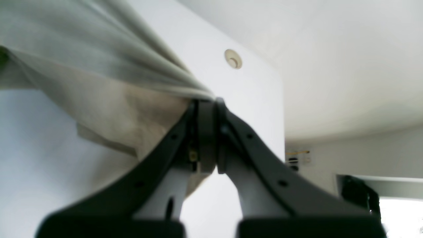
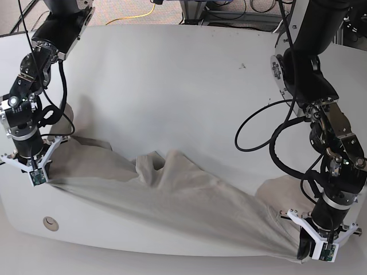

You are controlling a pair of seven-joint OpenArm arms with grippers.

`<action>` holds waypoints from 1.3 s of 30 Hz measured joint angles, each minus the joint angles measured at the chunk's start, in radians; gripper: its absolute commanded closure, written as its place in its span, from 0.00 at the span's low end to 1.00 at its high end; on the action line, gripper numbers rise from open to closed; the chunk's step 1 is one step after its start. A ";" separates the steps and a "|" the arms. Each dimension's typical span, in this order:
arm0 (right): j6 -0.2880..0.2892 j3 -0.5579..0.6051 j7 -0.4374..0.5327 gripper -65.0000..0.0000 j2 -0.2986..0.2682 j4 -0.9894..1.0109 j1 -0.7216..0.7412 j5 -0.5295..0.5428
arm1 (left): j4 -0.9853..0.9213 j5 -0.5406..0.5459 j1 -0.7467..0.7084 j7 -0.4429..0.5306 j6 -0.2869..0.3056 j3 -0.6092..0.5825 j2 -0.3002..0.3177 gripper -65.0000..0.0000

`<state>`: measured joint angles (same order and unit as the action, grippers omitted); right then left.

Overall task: Layout the t-shirt on the table in an organized manner, then fold the t-shirt properly
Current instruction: 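Lay the stretched shirt flat on the table with both grippers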

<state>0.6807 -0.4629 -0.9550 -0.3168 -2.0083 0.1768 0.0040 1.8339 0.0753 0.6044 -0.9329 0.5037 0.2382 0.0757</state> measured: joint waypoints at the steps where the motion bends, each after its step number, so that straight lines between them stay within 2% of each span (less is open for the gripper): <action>1: 0.000 0.000 0.000 1.00 0.006 0.000 -0.013 0.000 | 0.002 0.001 -0.017 -0.002 0.000 0.006 0.000 1.00; 5: 0.000 0.000 0.003 1.00 0.034 0.000 -0.076 0.002 | 0.018 0.005 -0.106 0.005 -0.002 0.037 0.001 1.00; 9: 0.000 0.000 0.000 1.00 0.051 0.000 -0.142 0.000 | 0.018 0.032 -0.187 -0.019 0.034 0.060 0.004 1.00; 12: -0.002 0.000 -0.002 1.00 0.071 -0.001 -0.190 0.000 | 0.030 0.065 -0.257 -0.068 0.069 0.077 0.034 1.00; 15: -0.001 0.000 0.002 1.00 0.087 -0.002 -0.232 0.000 | 0.040 0.092 -0.307 -0.093 0.077 0.105 0.056 1.00; 23: -0.001 0.000 0.004 1.00 0.143 -0.003 -0.352 0.001 | 0.040 0.141 -0.476 -0.117 0.097 0.163 0.109 1.00; 29: -0.002 0.001 0.003 0.99 0.188 -0.003 -0.424 0.001 | 0.041 0.188 -0.586 -0.107 0.163 0.167 0.167 1.00; 32: -0.003 0.004 0.000 0.95 0.199 -0.003 -0.456 0.000 | 0.041 0.188 -0.638 -0.108 0.198 0.168 0.182 0.99; 39: -0.003 0.004 0.000 0.80 0.217 -0.003 -0.508 -0.004 | 0.041 0.188 -0.724 -0.110 0.196 0.168 0.208 0.99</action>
<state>0.6773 -0.4587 -0.9546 -0.0994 -2.0113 -0.3309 -0.0002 1.8748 0.2630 -0.1196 -1.0428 0.7002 0.4061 0.2836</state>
